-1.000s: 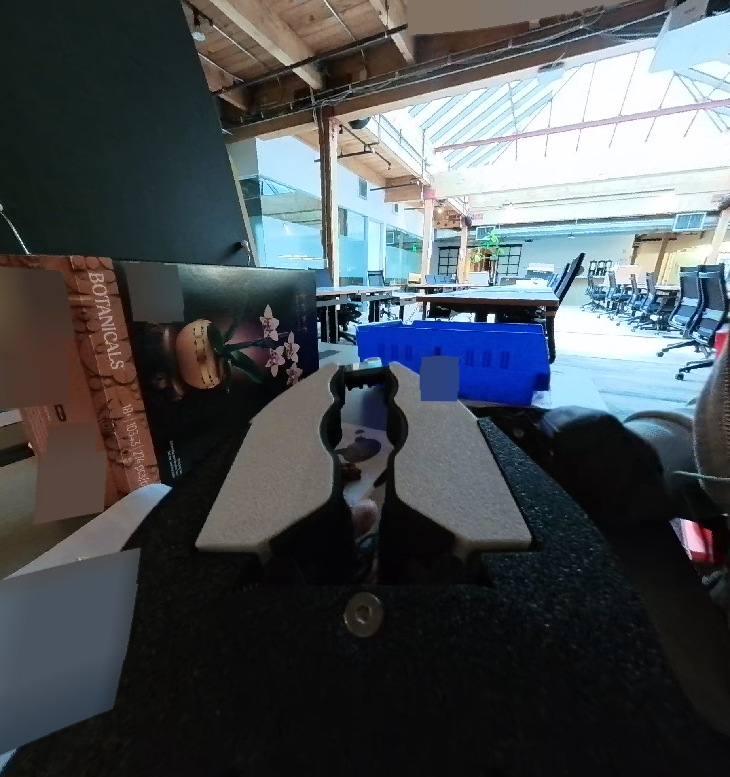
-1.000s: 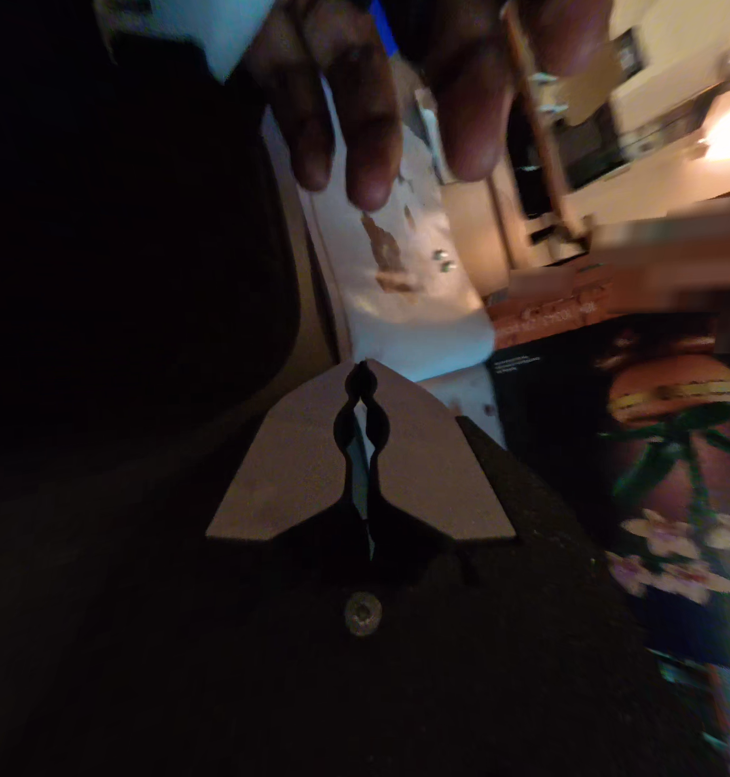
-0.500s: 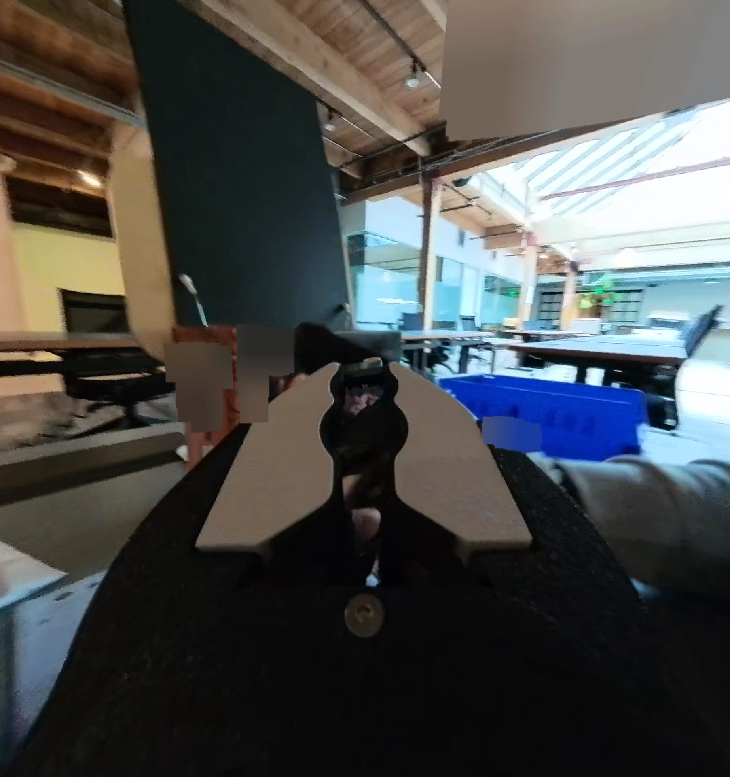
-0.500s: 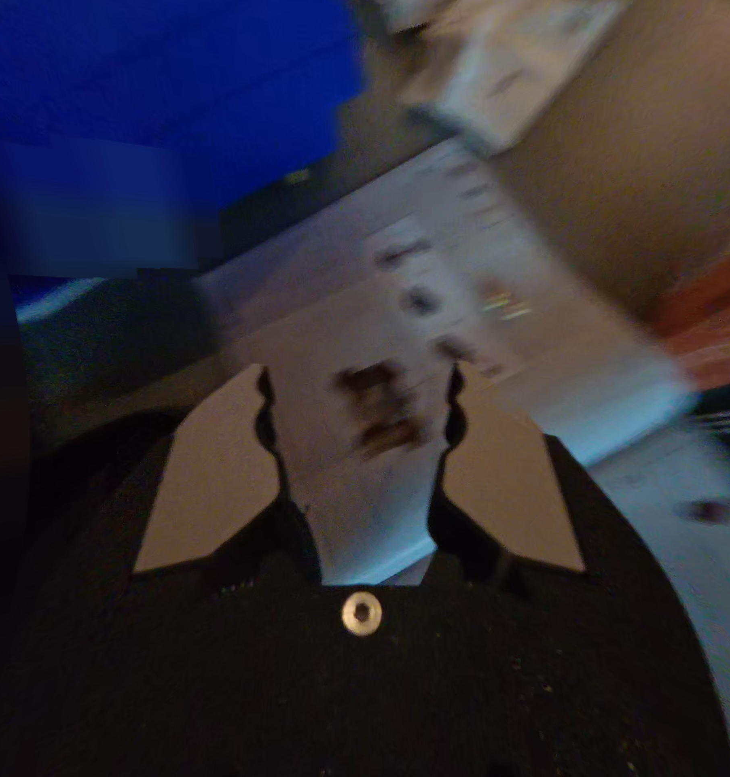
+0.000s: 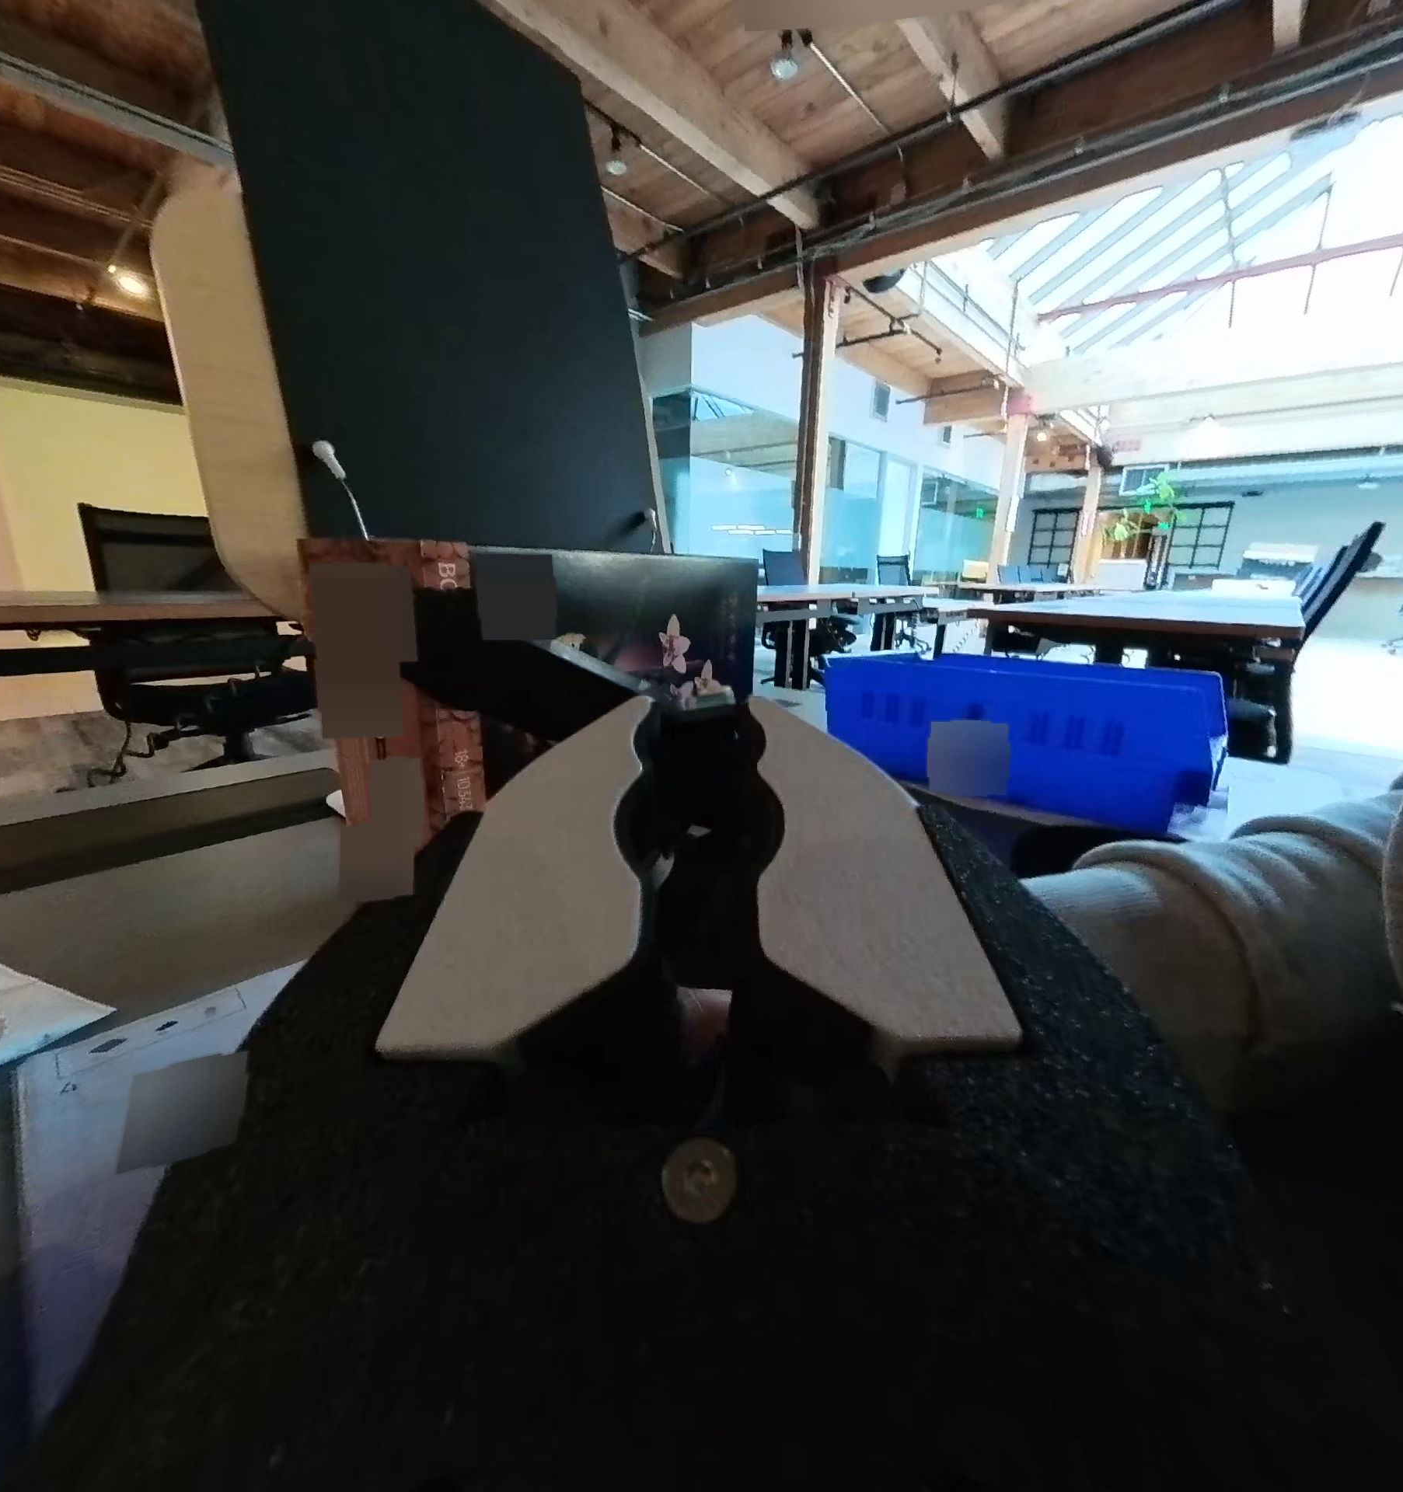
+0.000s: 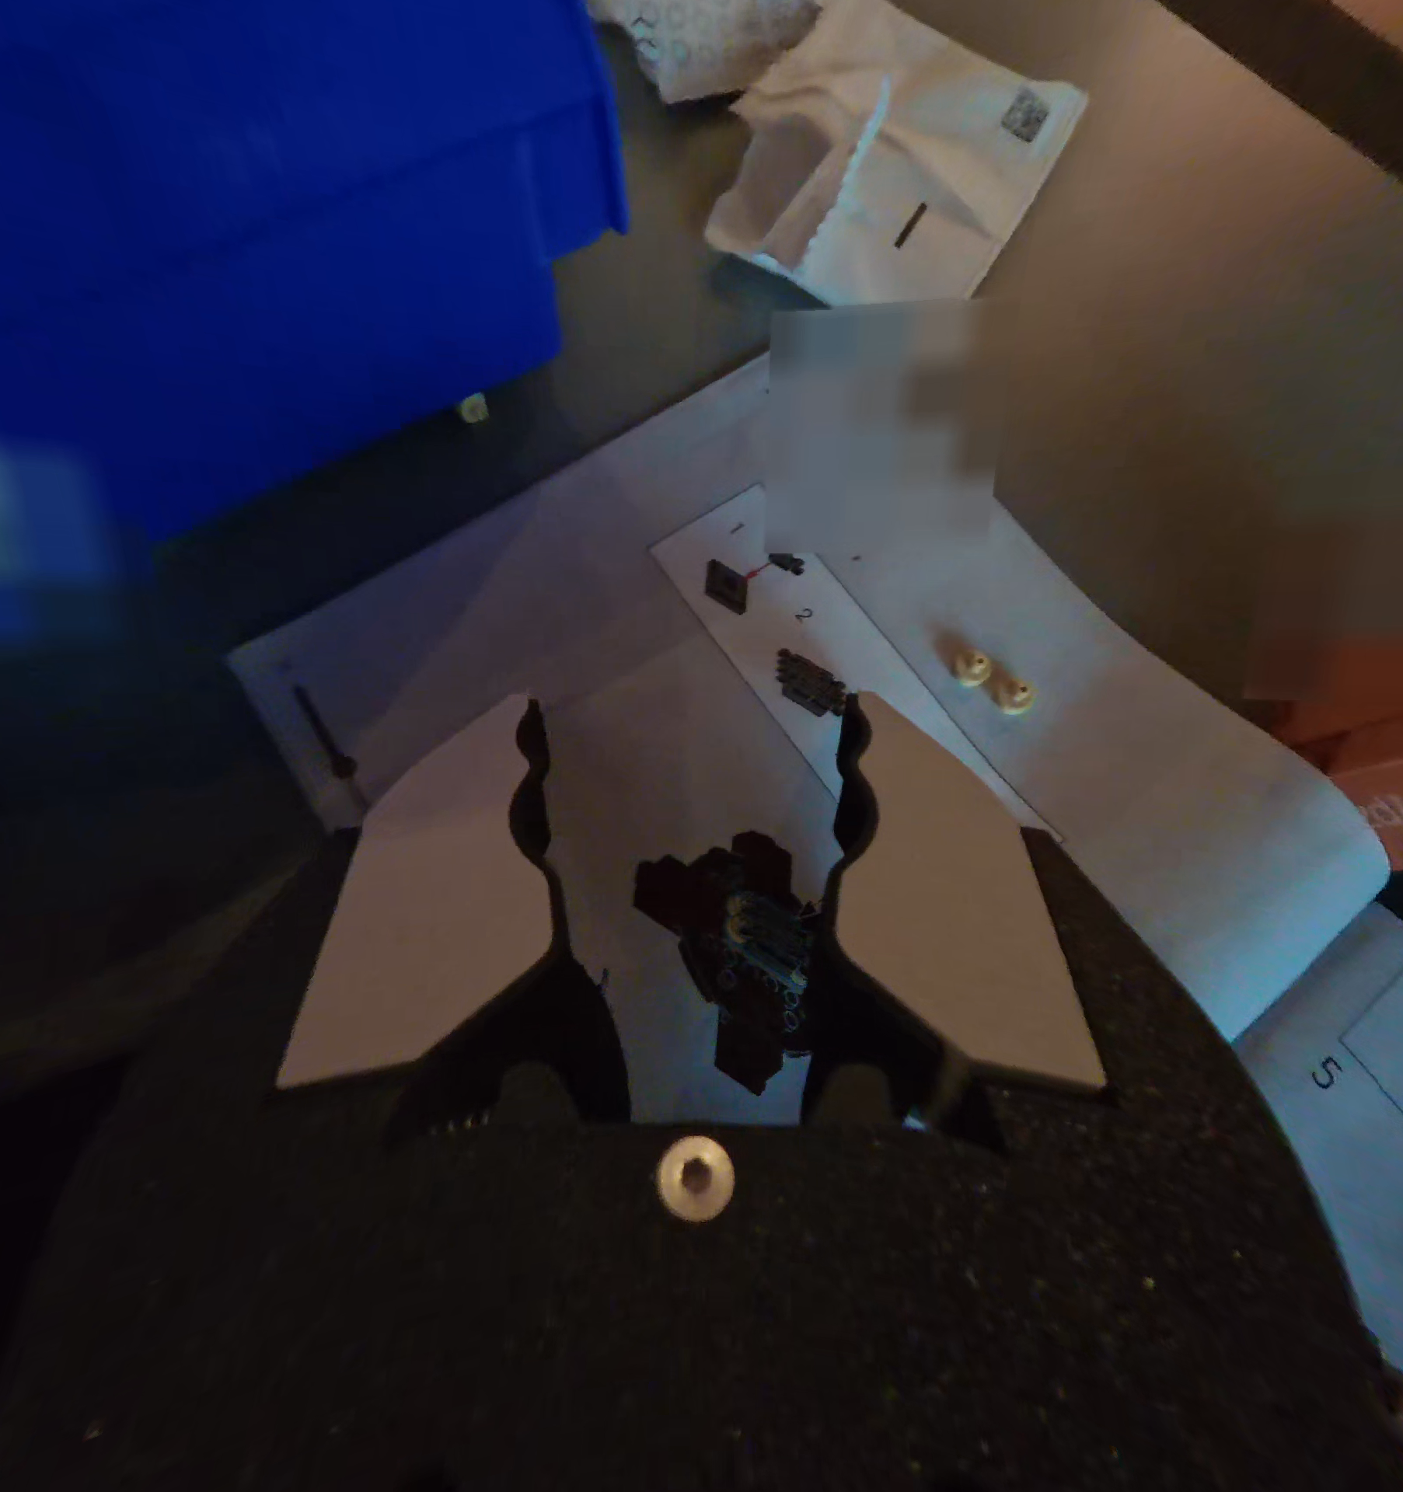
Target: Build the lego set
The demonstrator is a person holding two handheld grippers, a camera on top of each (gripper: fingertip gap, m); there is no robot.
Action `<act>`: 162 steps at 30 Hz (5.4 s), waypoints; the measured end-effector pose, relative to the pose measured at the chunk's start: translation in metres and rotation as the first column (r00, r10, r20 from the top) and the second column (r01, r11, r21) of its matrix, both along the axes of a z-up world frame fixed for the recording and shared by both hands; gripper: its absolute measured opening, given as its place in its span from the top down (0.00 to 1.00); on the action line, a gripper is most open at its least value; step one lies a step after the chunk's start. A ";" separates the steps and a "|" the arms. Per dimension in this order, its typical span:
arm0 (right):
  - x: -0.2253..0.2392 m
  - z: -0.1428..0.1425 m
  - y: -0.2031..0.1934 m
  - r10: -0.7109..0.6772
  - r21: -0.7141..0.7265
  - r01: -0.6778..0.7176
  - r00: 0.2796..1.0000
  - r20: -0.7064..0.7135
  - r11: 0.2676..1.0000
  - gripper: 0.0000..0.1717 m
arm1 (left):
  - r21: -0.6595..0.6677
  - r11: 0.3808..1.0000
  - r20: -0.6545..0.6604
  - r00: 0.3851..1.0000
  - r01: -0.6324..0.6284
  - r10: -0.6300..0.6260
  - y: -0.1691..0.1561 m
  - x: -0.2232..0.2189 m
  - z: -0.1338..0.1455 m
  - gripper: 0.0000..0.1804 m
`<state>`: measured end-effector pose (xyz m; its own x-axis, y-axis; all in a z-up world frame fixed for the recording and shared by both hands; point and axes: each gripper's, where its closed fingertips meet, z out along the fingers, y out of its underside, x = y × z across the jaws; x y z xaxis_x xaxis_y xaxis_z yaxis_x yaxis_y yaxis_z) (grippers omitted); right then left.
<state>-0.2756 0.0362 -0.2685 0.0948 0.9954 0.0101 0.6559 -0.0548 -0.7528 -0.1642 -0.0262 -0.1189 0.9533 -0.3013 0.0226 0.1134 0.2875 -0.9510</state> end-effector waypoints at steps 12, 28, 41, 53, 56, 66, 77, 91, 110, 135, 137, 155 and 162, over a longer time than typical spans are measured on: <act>0.001 -0.001 0.006 -0.044 -0.003 0.044 0.999 0.008 0.999 0.52 | 0.003 1.000 0.008 1.000 0.009 -0.009 0.002 -0.003 -0.001 0.91; 0.001 -0.001 0.006 -0.044 -0.007 0.044 0.999 0.009 0.999 0.52 | -0.019 1.000 -0.045 0.999 -0.018 0.017 0.005 0.002 -0.006 0.91; 0.001 -0.001 0.007 -0.044 -0.007 0.044 0.999 0.009 0.999 0.52 | -0.009 1.000 0.004 1.000 -0.009 0.009 0.004 -0.003 -0.004 0.91; 0.001 -0.001 0.007 -0.044 -0.007 0.044 0.999 0.009 0.999 0.52 | 0.031 0.999 0.025 1.000 0.018 -0.019 0.001 -0.004 0.000 0.91; 0.001 -0.001 0.006 -0.044 -0.007 0.044 0.999 0.009 0.999 0.51 | 0.050 0.999 0.037 0.999 0.013 -0.015 -0.001 -0.006 0.001 0.91; 0.001 -0.001 0.006 -0.044 -0.006 0.044 0.999 0.008 0.999 0.52 | 0.099 0.995 0.063 0.998 -0.001 -0.005 -0.007 -0.011 0.007 0.91; 0.001 -0.002 0.005 -0.044 -0.006 0.044 0.999 0.008 0.999 0.51 | 0.120 0.993 0.110 0.994 0.014 -0.028 -0.015 -0.013 0.010 0.91; 0.001 -0.002 0.005 -0.044 -0.006 0.044 0.999 0.008 0.999 0.51 | 0.127 0.983 0.145 0.978 0.132 -0.150 -0.016 0.001 0.011 0.91; 0.002 0.108 -0.020 0.189 0.045 -0.193 0.837 -0.514 0.980 1.00 | 0.137 0.973 0.094 0.976 0.184 -0.198 -0.018 0.012 0.011 0.91; -0.084 0.013 -0.057 0.476 0.062 -0.478 0.878 0.043 0.876 0.77 | 0.044 0.988 -0.109 0.984 0.149 -0.144 -0.018 -0.003 0.011 0.91; -0.089 0.014 -0.059 0.481 0.068 -0.482 0.876 0.039 0.873 0.79 | 0.039 0.988 -0.099 0.985 0.149 -0.144 -0.016 -0.006 0.008 0.91; -0.087 0.003 -0.055 0.549 0.080 -0.561 0.826 0.129 0.824 0.96 | 0.036 0.988 -0.068 0.987 0.150 -0.148 -0.016 -0.009 0.004 0.91; -0.060 0.044 -0.046 0.508 -0.058 -0.512 0.859 -0.063 0.857 1.00 | 0.016 0.989 -0.057 0.987 0.149 -0.148 -0.014 -0.010 0.000 0.91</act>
<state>-0.3359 -0.0102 -0.2242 -0.4277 0.9023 -0.0536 0.5728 0.2247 -0.7883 -0.1739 -0.0403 -0.1186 0.8975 -0.4395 -0.0367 0.1034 0.2905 -0.9513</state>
